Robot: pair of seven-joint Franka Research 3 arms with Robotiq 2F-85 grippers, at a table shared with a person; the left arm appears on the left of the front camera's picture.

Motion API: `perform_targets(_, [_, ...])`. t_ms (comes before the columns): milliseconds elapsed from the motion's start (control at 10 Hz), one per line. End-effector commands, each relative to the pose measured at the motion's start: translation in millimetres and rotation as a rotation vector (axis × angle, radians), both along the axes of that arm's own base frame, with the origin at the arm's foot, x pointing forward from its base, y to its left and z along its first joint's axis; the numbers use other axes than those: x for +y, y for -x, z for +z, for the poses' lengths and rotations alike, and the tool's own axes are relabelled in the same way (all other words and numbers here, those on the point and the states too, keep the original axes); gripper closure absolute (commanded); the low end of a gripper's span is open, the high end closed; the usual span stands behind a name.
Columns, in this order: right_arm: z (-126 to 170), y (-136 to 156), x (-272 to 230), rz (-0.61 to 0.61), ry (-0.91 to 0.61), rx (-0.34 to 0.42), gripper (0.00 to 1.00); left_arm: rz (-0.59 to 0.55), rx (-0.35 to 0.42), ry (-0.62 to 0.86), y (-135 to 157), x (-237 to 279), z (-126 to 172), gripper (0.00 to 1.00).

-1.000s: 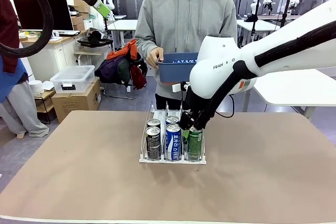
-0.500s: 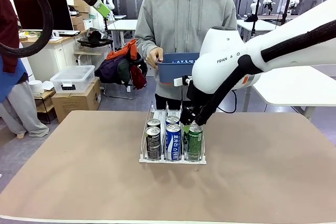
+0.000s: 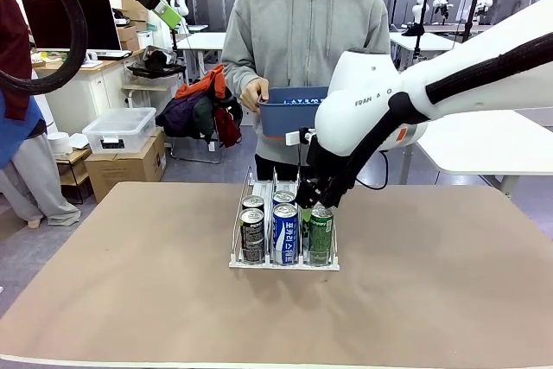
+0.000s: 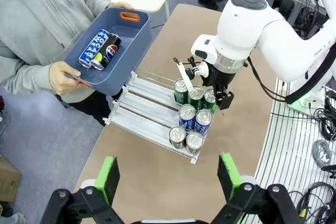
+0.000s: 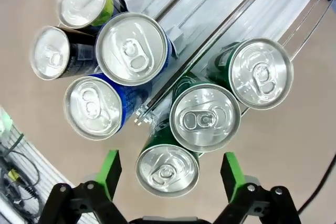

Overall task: Fill the beverage cans into the dispenser.
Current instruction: Pick up the Ionic drink handed by the human.

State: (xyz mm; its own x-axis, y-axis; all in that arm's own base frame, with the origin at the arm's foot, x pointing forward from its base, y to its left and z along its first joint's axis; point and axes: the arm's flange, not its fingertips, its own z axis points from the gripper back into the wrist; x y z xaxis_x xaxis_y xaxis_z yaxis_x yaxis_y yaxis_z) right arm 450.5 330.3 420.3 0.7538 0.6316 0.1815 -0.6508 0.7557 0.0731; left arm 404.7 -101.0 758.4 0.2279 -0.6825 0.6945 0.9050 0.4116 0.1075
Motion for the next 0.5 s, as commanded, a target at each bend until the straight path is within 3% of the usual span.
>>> perform_targets(0, [38.7,-0.5,-31.0,0.045,-0.094,-0.017,0.0,-0.007,0.016,0.019,1.9,0.8,-1.4,0.0])
perform_targets(200, [83.8,-6.3,-61.9,0.008,-0.172,-0.067,0.0,-0.007,0.016,0.019,1.9,0.8,-1.4,0.0])
perform_targets(400, [131.4,-19.7,-105.4,0.099,-0.199,-0.092,0.0,-0.007,0.016,0.019,1.9,0.8,-1.4,0.0])
